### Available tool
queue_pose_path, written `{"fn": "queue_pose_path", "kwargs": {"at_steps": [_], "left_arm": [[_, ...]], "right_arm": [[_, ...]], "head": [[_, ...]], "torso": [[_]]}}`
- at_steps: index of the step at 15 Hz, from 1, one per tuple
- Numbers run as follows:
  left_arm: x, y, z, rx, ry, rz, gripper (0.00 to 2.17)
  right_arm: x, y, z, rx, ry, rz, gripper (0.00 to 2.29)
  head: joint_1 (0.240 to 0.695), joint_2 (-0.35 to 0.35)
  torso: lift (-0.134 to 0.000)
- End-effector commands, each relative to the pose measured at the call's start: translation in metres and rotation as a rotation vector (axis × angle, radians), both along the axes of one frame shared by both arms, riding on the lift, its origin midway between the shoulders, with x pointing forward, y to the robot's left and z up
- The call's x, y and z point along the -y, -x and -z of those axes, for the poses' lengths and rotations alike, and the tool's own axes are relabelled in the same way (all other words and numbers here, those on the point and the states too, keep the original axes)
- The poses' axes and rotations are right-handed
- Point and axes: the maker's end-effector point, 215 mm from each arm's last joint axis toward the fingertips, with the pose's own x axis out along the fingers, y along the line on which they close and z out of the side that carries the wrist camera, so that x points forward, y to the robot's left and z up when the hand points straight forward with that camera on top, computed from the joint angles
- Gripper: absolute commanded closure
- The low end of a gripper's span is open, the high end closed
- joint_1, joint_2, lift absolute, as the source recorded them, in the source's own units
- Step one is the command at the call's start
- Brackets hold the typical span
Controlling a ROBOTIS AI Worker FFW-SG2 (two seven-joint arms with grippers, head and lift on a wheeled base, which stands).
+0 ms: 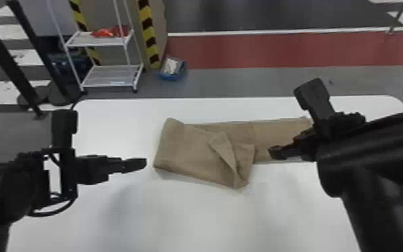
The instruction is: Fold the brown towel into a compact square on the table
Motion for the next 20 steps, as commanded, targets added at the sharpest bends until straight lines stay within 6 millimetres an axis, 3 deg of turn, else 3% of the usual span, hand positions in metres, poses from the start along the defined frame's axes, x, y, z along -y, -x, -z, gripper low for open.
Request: {"fn": "queue_pose_path", "kwargs": {"at_steps": [1, 5, 7, 13, 16, 20], "left_arm": [[-0.003, 0.006, 0.003, -0.006, 0.002, -0.005, 0.07], [-0.001, 0.012, 0.004, -0.008, 0.001, 0.0, 0.07], [0.001, 0.013, 0.003, -0.005, -0.002, 0.005, 0.08], [0.004, 0.021, 0.009, -0.017, -0.003, 0.011, 0.08], [-0.002, 0.023, 0.011, -0.023, -0.004, 0.003, 0.08], [-0.005, 0.025, 0.016, -0.035, -0.005, 0.003, 0.08]], "right_arm": [[-0.039, 0.004, 0.013, -0.051, -0.087, -0.069, 0.09], [-0.093, 0.021, 0.014, -0.108, -0.259, -0.141, 0.1], [-0.106, 0.024, 0.013, -0.113, -0.289, -0.161, 0.1], [-0.147, 0.027, 0.035, -0.191, -0.428, -0.242, 0.1], [-0.146, 0.024, 0.035, -0.207, -0.409, -0.233, 0.1], [-0.111, 0.034, 0.049, -0.315, -0.315, -0.107, 0.11]], "head": [[0.695, 0.111], [0.695, 0.181], [0.695, 0.205], [0.695, 0.256], [0.695, 0.278], [0.695, 0.277]], "torso": [[-0.128], [-0.128], [-0.128], [-0.128], [-0.128], [-0.128]]}}
